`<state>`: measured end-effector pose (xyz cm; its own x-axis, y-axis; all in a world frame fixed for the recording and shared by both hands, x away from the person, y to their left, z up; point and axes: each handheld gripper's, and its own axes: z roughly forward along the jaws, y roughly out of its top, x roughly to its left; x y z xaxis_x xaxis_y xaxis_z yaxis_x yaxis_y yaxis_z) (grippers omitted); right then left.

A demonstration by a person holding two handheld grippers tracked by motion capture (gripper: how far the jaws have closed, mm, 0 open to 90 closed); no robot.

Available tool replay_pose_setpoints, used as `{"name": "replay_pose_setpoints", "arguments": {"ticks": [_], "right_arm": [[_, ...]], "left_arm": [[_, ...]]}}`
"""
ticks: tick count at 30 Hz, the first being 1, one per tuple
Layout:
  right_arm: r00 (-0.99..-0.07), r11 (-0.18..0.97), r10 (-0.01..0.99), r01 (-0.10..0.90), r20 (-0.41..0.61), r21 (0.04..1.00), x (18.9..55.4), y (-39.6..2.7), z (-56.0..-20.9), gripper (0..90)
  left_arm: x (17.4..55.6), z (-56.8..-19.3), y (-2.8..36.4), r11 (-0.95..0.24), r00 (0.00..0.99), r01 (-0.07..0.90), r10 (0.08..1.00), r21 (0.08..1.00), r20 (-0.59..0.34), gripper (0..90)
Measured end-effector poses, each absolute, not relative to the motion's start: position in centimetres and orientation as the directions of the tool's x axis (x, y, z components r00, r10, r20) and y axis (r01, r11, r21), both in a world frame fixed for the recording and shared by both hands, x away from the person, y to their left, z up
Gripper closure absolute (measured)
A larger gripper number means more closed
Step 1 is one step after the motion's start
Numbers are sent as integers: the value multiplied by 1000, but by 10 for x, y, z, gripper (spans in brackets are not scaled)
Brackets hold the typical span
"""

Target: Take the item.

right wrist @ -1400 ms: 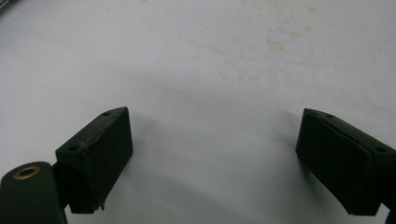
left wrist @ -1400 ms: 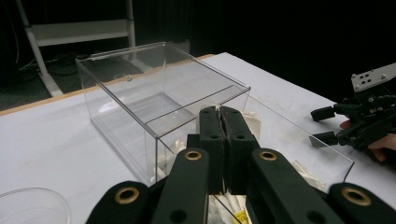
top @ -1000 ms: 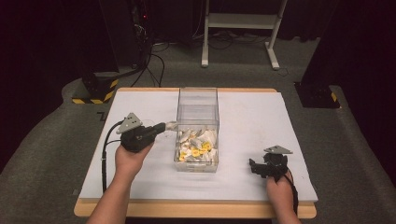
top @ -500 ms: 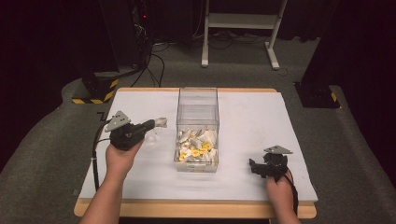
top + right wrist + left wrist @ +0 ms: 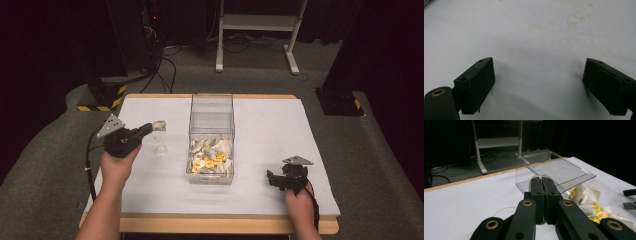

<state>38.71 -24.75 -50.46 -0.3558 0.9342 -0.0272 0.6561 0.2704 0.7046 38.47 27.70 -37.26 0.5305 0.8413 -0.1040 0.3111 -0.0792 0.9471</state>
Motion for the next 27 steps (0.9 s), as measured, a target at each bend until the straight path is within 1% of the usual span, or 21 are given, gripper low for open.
{"name": "replay_pose_setpoints", "arguments": {"ticks": [16,20,27], "right_arm": [[-356,271,934,656,-27,705,387,-248,-505,107],[-355,269,934,657,-26,704,387,-248,-505,107],[-355,269,934,657,-26,704,387,-248,-505,107]], "left_arm": [[398,-383,284,-82,501,331,859,940,-102,883],[403,-388,284,-91,487,342,868,935,-93,883],[411,-401,284,-91,475,375,873,922,-107,882]]}}
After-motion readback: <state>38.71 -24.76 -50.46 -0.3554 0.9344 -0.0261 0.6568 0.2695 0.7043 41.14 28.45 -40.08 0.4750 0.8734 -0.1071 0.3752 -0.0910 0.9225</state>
